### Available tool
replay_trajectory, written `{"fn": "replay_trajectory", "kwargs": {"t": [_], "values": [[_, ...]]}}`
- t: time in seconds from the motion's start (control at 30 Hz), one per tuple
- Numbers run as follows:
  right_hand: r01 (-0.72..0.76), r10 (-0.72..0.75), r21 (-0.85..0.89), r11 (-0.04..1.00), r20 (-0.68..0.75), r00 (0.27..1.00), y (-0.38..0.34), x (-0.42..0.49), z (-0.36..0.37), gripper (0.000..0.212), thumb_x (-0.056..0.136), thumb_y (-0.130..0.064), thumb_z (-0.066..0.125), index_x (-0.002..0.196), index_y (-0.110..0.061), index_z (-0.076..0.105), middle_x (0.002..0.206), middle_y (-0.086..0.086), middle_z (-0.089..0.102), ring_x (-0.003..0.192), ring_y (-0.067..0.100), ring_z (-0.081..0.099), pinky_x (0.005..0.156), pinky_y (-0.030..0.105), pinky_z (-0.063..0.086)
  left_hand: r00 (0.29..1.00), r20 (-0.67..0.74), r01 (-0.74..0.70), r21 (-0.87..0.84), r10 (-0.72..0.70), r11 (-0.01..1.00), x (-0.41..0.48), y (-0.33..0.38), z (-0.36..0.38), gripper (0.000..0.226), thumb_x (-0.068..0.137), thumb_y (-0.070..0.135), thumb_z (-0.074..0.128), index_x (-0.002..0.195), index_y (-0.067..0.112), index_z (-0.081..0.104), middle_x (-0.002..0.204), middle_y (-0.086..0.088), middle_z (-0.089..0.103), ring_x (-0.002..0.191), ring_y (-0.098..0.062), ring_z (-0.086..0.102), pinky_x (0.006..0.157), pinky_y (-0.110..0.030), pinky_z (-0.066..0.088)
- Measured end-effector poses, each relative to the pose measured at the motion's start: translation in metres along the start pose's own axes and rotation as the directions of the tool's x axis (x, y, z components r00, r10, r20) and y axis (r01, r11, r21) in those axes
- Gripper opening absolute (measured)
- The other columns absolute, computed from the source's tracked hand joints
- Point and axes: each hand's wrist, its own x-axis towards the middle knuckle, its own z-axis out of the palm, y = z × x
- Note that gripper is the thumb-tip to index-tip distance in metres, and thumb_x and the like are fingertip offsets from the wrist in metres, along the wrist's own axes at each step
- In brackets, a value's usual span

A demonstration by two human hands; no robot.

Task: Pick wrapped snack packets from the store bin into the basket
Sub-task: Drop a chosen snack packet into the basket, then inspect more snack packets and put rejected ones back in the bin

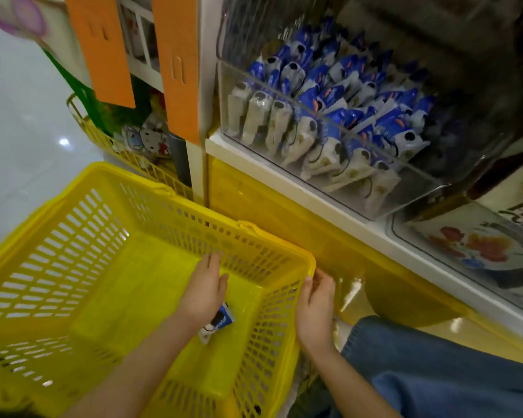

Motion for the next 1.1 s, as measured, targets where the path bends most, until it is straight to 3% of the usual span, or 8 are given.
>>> {"fn": "replay_trajectory", "kwargs": {"t": [0.13,0.27,0.4,0.5,0.63,0.73,0.9,1.1], "values": [[0.066,-0.051,-0.094,0.993,0.150,0.987,-0.009,0.003,-0.012,0.039,0.094,-0.001,0.042,0.132,0.000,0.039,0.126,0.015,0.044,0.121,0.024,0.043,0.101,0.023,0.029,0.936,-0.189,-0.274,0.141,0.298,0.951,0.013,0.049,-0.039,0.046,0.094,0.016,0.047,0.139,0.011,0.037,0.135,-0.009,0.042,0.124,-0.024,0.041,0.103,-0.039,0.036],[0.178,-0.031,-0.357,0.917,0.381,0.924,-0.022,0.009,-0.031,0.043,0.096,-0.011,0.043,0.137,-0.007,0.031,0.134,0.012,0.040,0.126,0.023,0.039,0.104,0.025,0.030,0.958,0.068,-0.281,0.425,0.279,0.860,0.027,0.056,-0.058,0.047,0.098,0.025,0.038,0.144,0.018,0.028,0.145,-0.007,0.034,0.139,-0.024,0.023,0.113,-0.036,0.020],[0.401,-0.105,-0.553,0.730,0.488,0.866,-0.064,0.016,-0.067,0.033,0.098,-0.024,0.040,0.130,-0.016,0.041,0.129,0.003,0.048,0.118,0.017,0.049,0.093,0.027,0.041,0.962,0.179,-0.269,0.475,0.207,0.838,0.030,0.065,-0.082,0.042,0.098,0.029,0.038,0.139,0.019,0.033,0.138,-0.005,0.040,0.130,-0.023,0.035,0.104,-0.032,0.027],[0.580,-0.383,-0.447,0.681,0.457,0.803,-0.117,0.018,-0.095,0.028,0.097,-0.026,0.042,0.124,-0.024,0.050,0.118,-0.006,0.059,0.104,0.008,0.058,0.087,0.023,0.047,0.926,0.066,-0.358,0.467,0.371,0.809,0.029,0.089,-0.116,0.038,0.098,0.032,0.038,0.133,0.019,0.038,0.129,0.000,0.045,0.122,-0.019,0.041,0.100,-0.029,0.030],[0.725,-0.667,-0.204,0.658,0.288,0.687,-0.198,0.031,-0.121,0.018,0.094,-0.024,0.047,0.109,-0.025,0.057,0.091,-0.016,0.062,0.081,-0.003,0.060,0.075,0.016,0.051,0.755,-0.205,-0.511,0.410,0.623,0.755,0.021,0.142,-0.176,0.034,0.095,0.029,0.040,0.127,0.018,0.046,0.120,0.004,0.049,0.114,-0.014,0.045,0.094,-0.026,0.033],[0.710,-0.696,-0.202,0.675,0.144,0.703,-0.248,0.066,-0.119,0.017,0.094,-0.021,0.048,0.106,-0.023,0.059,0.091,-0.010,0.063,0.077,0.000,0.057,0.066,0.014,0.046,0.650,-0.255,-0.589,0.427,0.716,0.686,0.022,0.176,-0.212,0.040,0.092,0.032,0.039,0.126,0.014,0.049,0.119,0.001,0.051,0.111,-0.013,0.046,0.091,-0.022,0.028],[0.561,-0.515,-0.315,0.766,0.221,0.828,-0.281,0.141,-0.086,0.032,0.094,-0.011,0.050,0.125,-0.006,0.054,0.126,0.009,0.058,0.112,0.020,0.054,0.089,0.021,0.040,0.687,-0.108,-0.619,0.432,0.719,0.656,0.045,0.185,-0.220,0.041,0.097,0.037,0.036,0.134,0.021,0.040,0.129,0.004,0.048,0.119,-0.013,0.042,0.097,-0.023,0.029],[0.542,-0.469,-0.430,0.722,0.271,0.840,-0.289,0.197,-0.048,0.032,0.093,-0.015,0.053,0.123,-0.004,0.056,0.123,0.016,0.061,0.114,0.028,0.056,0.098,0.038,0.044,0.662,-0.038,-0.633,0.505,0.748,0.587,0.059,0.170,-0.211,0.038,0.097,0.038,0.034,0.129,0.022,0.045,0.123,0.005,0.052,0.118,-0.013,0.042,0.109,-0.029,0.020]]}}
